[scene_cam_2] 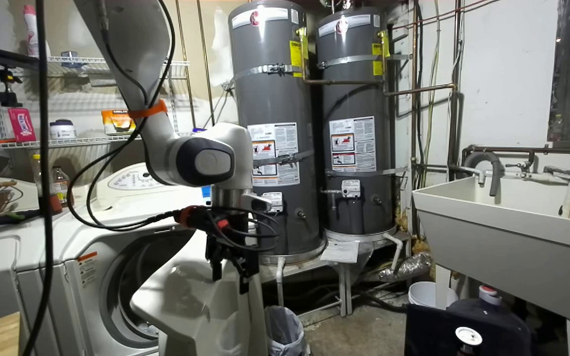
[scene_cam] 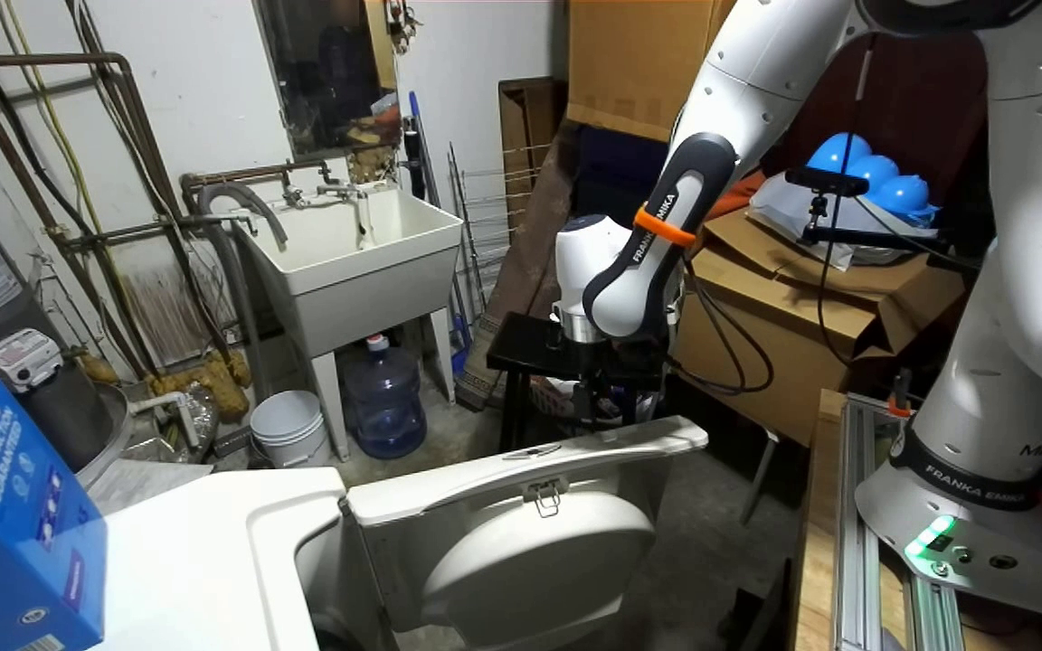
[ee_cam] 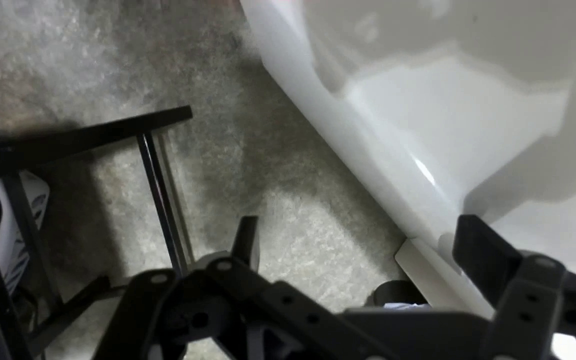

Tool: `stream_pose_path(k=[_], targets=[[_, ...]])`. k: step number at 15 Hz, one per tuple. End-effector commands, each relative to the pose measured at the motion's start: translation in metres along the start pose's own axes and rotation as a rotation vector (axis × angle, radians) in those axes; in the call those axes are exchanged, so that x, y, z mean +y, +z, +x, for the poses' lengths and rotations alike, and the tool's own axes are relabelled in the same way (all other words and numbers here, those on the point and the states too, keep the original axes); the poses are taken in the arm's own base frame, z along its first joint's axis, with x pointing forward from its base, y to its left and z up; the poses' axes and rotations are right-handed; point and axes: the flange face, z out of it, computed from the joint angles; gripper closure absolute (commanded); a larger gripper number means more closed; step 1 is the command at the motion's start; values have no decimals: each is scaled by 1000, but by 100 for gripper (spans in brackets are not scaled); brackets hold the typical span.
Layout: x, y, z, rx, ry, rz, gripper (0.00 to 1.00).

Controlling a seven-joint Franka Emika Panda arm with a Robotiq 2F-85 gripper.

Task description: Close the door of the washing machine

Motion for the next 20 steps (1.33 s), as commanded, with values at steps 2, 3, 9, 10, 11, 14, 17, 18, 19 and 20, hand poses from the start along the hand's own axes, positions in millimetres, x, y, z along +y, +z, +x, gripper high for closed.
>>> stream_pose_path(k=[2, 3, 9, 10, 11, 14, 17, 18, 19, 20], targets=[[-4, 25, 1, -118, 200, 94, 0], [-5, 29, 0, -137, 250, 93, 0], [-76, 50, 30, -250, 80, 280, 0], [-95, 56, 41, -251, 27, 299, 0], [-111, 59, 51, -250, -24, 318, 0], [-151, 68, 74, -275, -192, 363, 0], [-191, 68, 97, -299, -358, 381, 0], [-198, 61, 101, -312, -413, 367, 0], [-198, 50, 102, -322, -464, 343, 0], [-191, 36, 103, -312, -500, 298, 0]])
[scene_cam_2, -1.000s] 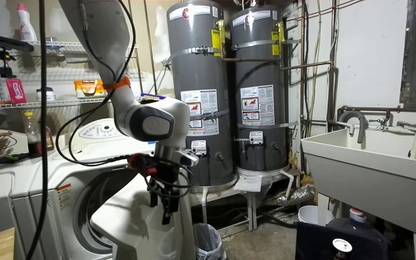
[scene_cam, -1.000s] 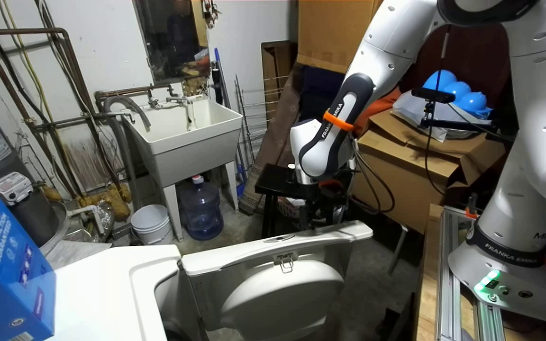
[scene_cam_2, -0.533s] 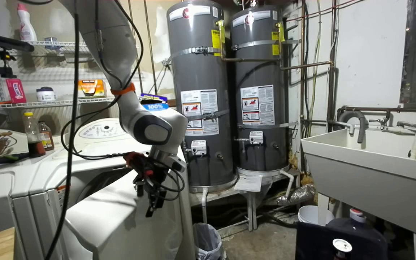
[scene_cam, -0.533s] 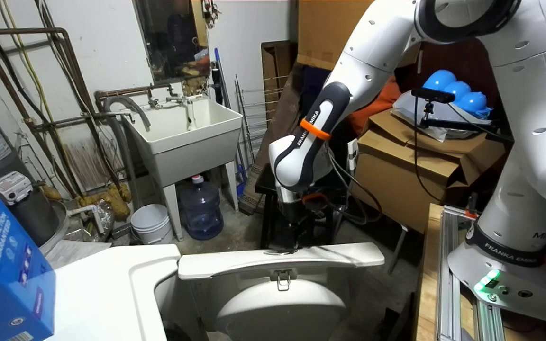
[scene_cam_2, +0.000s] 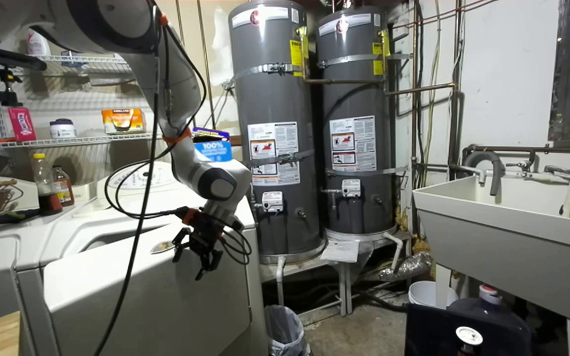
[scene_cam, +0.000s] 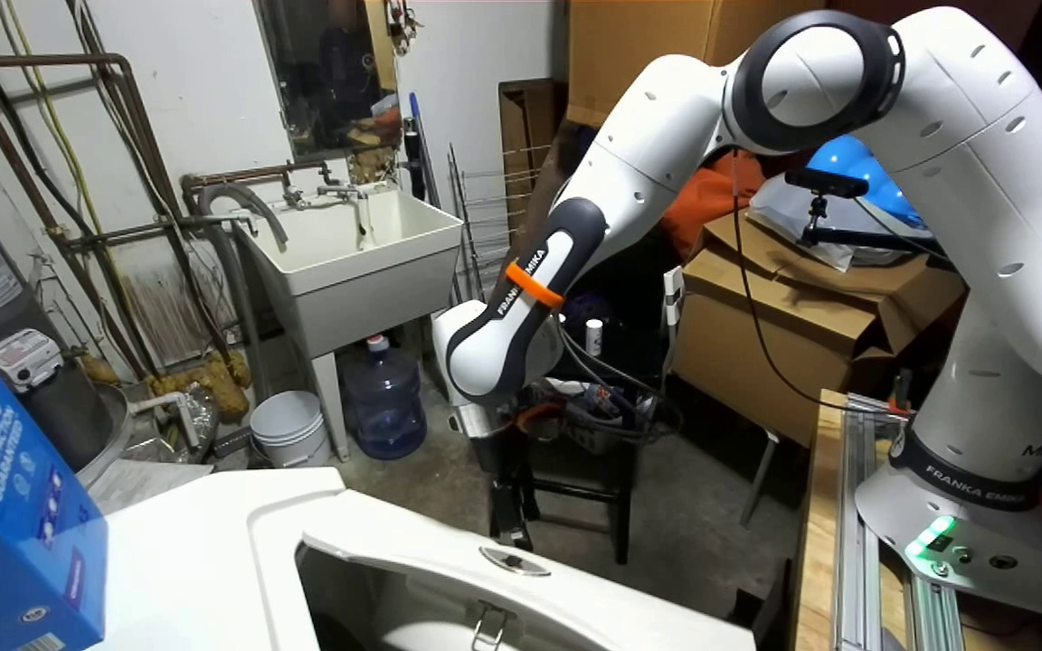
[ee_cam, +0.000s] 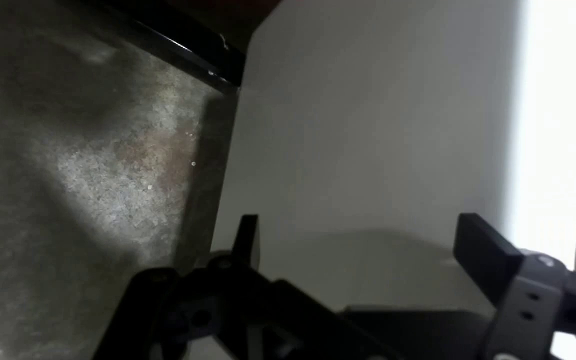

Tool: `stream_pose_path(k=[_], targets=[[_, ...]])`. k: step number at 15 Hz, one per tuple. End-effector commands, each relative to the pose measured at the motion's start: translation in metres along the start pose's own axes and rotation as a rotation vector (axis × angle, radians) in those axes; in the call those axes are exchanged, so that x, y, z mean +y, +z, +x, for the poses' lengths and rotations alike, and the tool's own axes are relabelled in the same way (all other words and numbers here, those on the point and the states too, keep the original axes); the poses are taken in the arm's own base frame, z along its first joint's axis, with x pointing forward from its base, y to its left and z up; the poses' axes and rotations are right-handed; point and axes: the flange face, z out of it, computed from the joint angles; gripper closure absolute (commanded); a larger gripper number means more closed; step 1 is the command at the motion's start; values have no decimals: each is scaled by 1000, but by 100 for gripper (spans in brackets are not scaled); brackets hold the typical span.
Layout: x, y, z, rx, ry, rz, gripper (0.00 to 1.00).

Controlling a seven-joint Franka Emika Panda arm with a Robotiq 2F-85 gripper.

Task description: Close the door of the washing machine

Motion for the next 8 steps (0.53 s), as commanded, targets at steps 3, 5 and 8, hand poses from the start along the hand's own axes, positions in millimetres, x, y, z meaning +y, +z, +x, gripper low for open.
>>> stream_pose_path(k=[3, 5, 8], targets=[[3, -64, -18, 19, -101, -171, 0], [10, -84, -37, 39, -63, -227, 0], [19, -104, -71, 5, -11, -351, 0]])
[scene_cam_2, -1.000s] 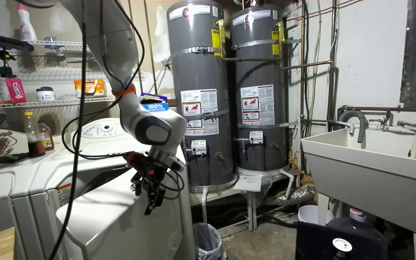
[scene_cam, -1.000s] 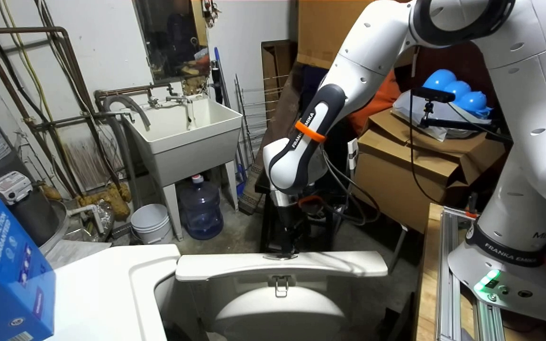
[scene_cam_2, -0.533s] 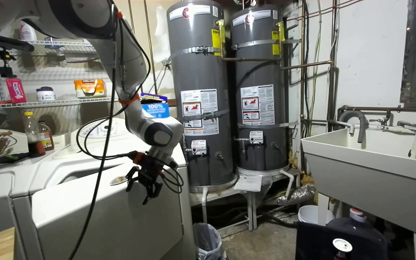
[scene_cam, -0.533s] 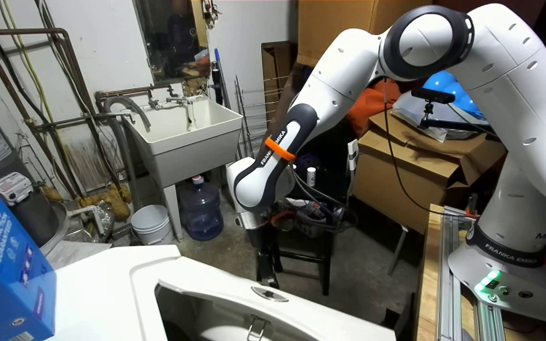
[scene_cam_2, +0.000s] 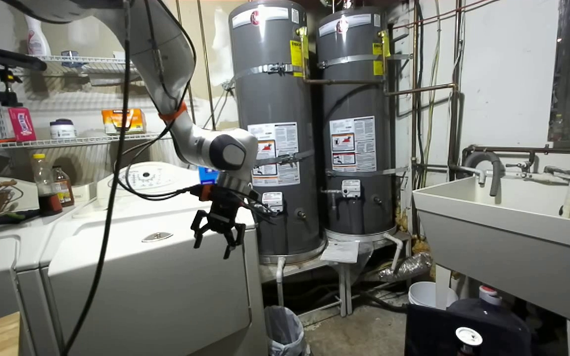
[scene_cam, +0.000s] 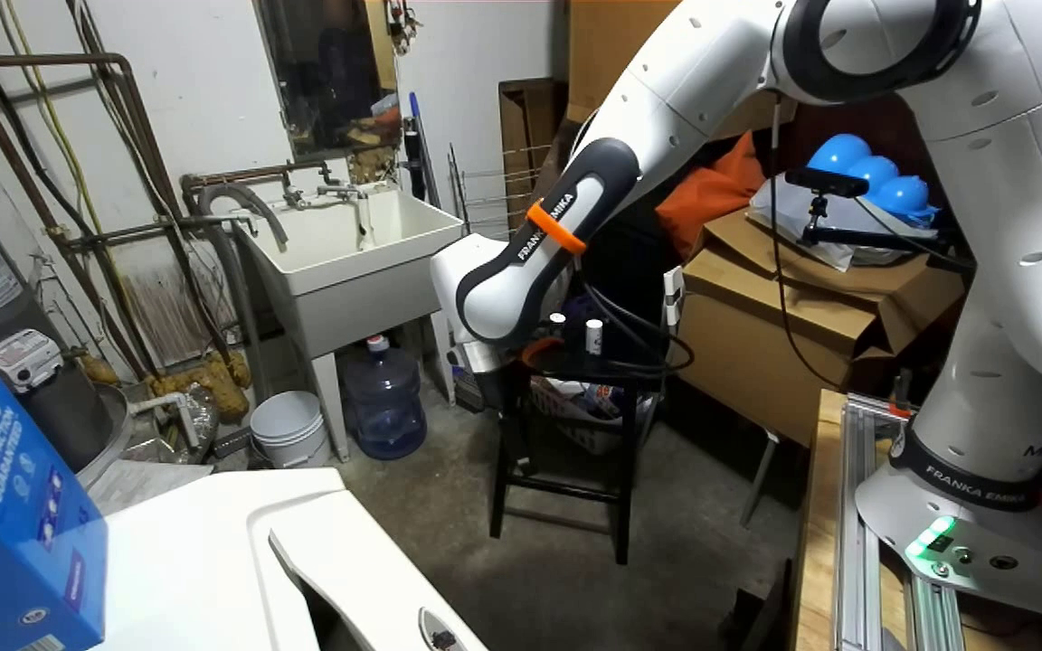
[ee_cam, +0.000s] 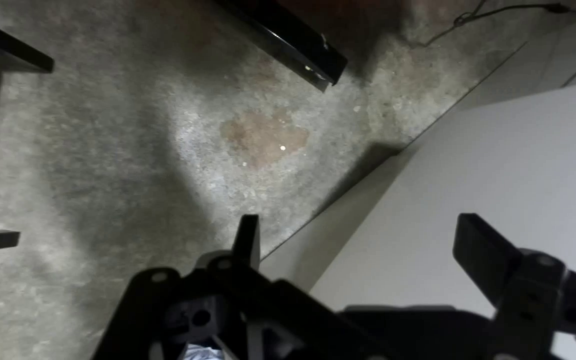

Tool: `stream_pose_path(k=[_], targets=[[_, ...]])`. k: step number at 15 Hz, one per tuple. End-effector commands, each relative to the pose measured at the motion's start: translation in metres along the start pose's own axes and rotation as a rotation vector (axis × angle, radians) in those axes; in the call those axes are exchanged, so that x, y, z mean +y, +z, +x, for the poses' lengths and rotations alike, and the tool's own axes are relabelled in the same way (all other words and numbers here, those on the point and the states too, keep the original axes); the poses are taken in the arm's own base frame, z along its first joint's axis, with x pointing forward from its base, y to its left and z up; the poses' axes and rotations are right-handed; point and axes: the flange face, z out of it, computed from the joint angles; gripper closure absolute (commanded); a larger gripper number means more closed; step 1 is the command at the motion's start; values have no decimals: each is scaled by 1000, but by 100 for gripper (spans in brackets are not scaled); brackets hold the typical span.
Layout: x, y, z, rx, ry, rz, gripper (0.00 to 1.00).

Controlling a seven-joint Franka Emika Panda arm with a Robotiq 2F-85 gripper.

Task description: Close the door of the washing machine

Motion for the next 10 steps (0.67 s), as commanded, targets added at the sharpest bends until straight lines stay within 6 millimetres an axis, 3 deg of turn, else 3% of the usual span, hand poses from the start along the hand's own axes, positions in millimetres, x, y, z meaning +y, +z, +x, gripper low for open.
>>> stream_pose_path(k=[1, 6, 10], targets=[[0, -18, -48, -52, 38, -166, 0], [-11, -26, -93, -197, 40, -383, 0], [-26, -35, -105, -223, -30, -566, 0]])
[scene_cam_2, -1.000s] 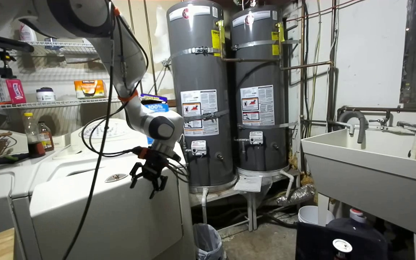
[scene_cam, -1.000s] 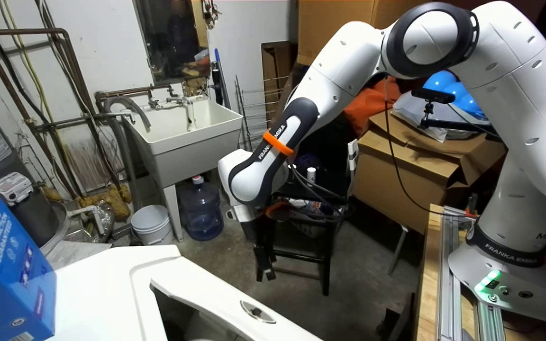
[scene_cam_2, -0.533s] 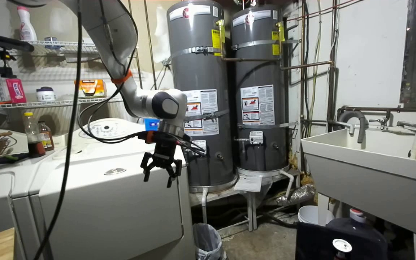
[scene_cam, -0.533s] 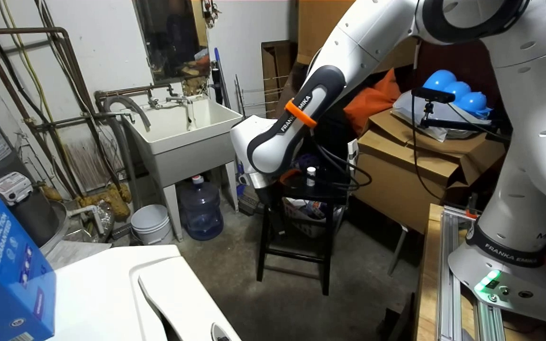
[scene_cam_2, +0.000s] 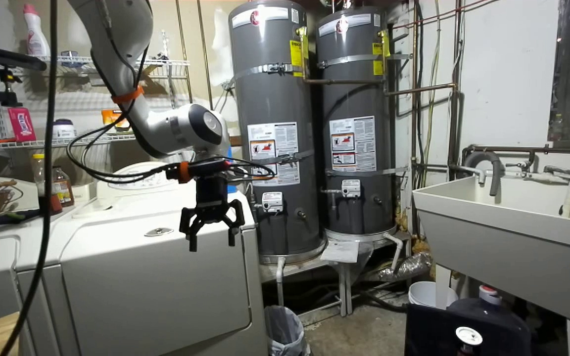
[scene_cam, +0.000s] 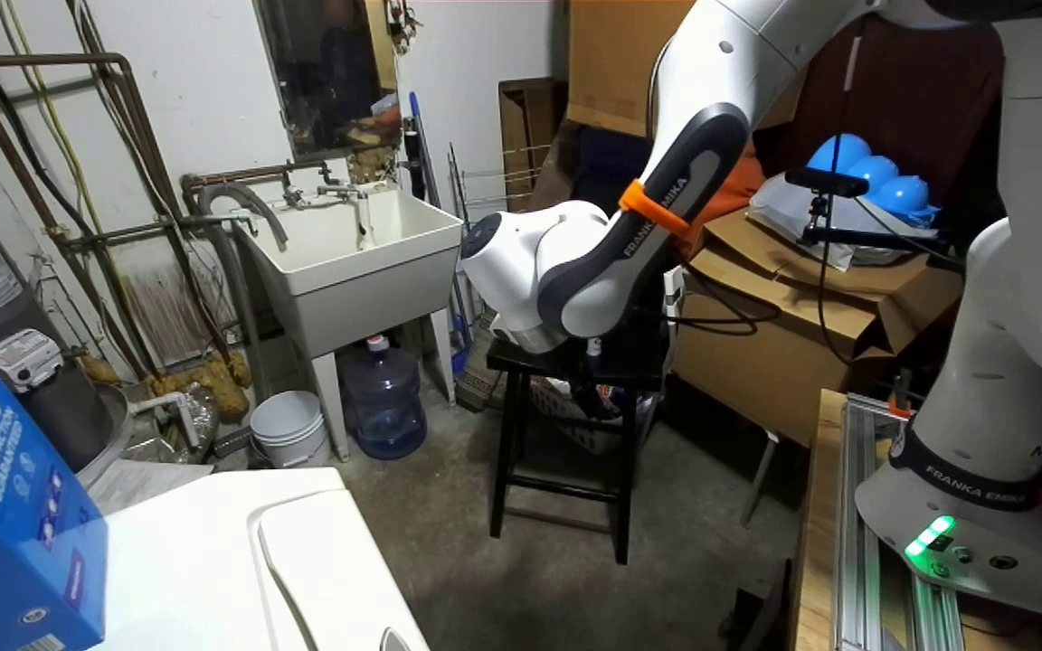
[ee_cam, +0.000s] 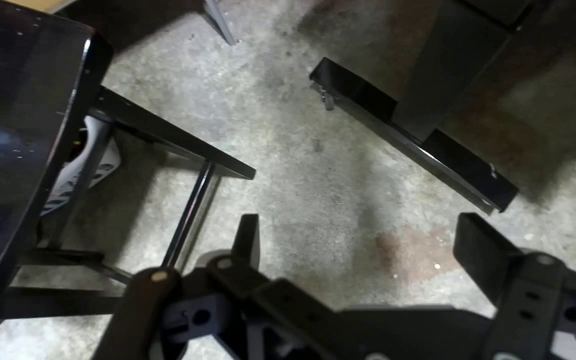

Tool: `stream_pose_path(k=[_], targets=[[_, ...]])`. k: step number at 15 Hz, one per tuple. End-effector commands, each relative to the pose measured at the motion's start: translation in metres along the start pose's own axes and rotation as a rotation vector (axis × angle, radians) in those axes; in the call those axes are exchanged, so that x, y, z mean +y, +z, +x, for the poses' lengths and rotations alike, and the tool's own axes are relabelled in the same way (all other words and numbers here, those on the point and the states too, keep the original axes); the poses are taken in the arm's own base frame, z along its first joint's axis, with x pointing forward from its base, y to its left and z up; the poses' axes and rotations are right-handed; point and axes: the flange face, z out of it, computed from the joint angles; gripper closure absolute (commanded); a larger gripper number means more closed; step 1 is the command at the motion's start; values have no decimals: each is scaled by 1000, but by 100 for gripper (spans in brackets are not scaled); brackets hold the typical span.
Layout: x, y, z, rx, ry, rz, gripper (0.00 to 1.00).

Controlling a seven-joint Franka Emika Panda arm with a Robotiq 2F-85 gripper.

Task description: Close the door of the washing machine

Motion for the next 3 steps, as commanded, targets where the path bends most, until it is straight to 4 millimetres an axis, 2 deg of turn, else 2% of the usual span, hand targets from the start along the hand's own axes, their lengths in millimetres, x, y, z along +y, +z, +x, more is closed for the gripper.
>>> stream_pose_path(k=[1, 3], targets=[[-3, -4, -3, -2, -12, -45, 0], [-8, -9, -9, -1, -21, -89, 0]])
